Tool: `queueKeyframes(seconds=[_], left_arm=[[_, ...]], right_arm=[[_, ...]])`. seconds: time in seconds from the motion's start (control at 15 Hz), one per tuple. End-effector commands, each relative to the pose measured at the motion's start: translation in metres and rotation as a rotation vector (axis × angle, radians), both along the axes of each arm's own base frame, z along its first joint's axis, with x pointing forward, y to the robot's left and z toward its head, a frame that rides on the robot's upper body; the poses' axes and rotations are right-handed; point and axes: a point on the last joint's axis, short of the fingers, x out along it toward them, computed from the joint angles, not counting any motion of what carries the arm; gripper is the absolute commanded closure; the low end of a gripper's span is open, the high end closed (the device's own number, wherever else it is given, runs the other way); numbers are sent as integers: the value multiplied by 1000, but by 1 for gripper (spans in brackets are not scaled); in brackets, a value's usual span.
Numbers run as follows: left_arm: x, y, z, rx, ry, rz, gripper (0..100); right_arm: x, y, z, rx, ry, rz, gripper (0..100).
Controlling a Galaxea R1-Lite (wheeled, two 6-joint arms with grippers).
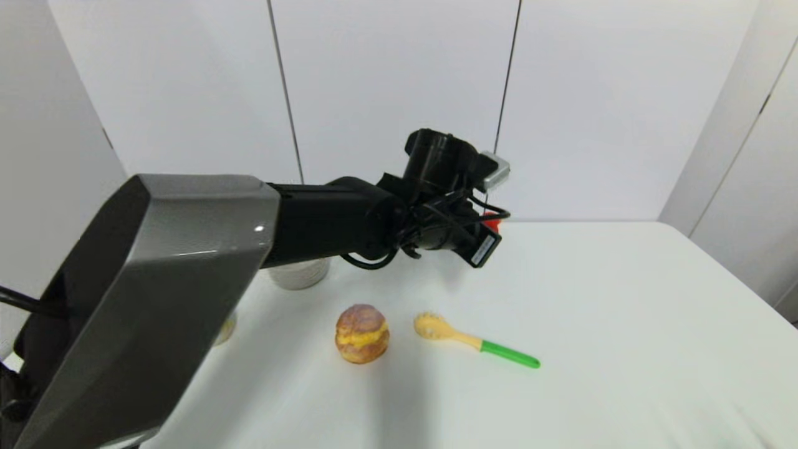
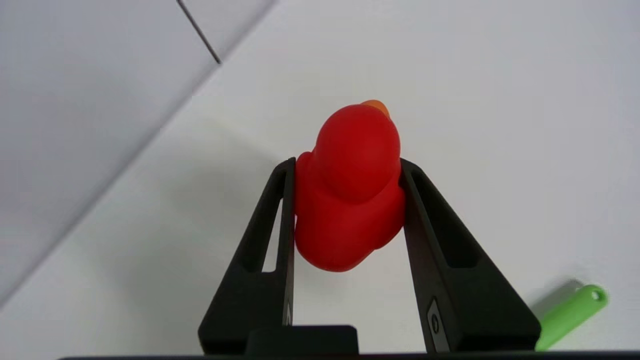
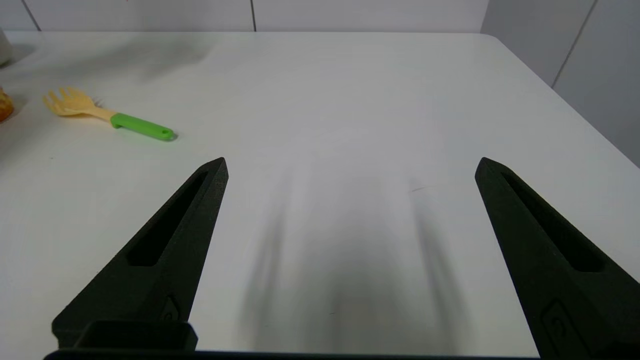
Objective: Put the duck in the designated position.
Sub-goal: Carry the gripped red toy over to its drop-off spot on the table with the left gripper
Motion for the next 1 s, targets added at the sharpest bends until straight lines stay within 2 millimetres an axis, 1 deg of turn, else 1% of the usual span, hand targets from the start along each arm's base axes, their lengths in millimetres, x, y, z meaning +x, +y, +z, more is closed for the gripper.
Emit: queueKeyframes(seconds=[0.07,0.13,0.2,0.33,0.6,0.67,0.73,0.8,1.0], left_arm=[[-16,39,70,-84,-117,104,100],[-17,44,77,-89,-127,118,100],[-21,62,95,-101,-149,156,100],[-31,91,120,-120,-181,211,100],[-56,146,153,-117,-221,351,100],[-61,161,160,-121,-235,385,100],[-70,184,166,-119,-245,438,100],[-76,201,166,-106,-248,492,100],[-94,238,166,-85,-257,602,100]], right_arm=[[0,0,0,-1,1,1,0],[0,0,0,-1,1,1,0],[0,0,0,-1,1,1,0],[0,0,0,-1,1,1,0],[0,0,0,-1,1,1,0],[0,0,0,-1,1,1,0],[0,0,0,-1,1,1,0],[0,0,0,-1,1,1,0],[0,0,0,-1,1,1,0]])
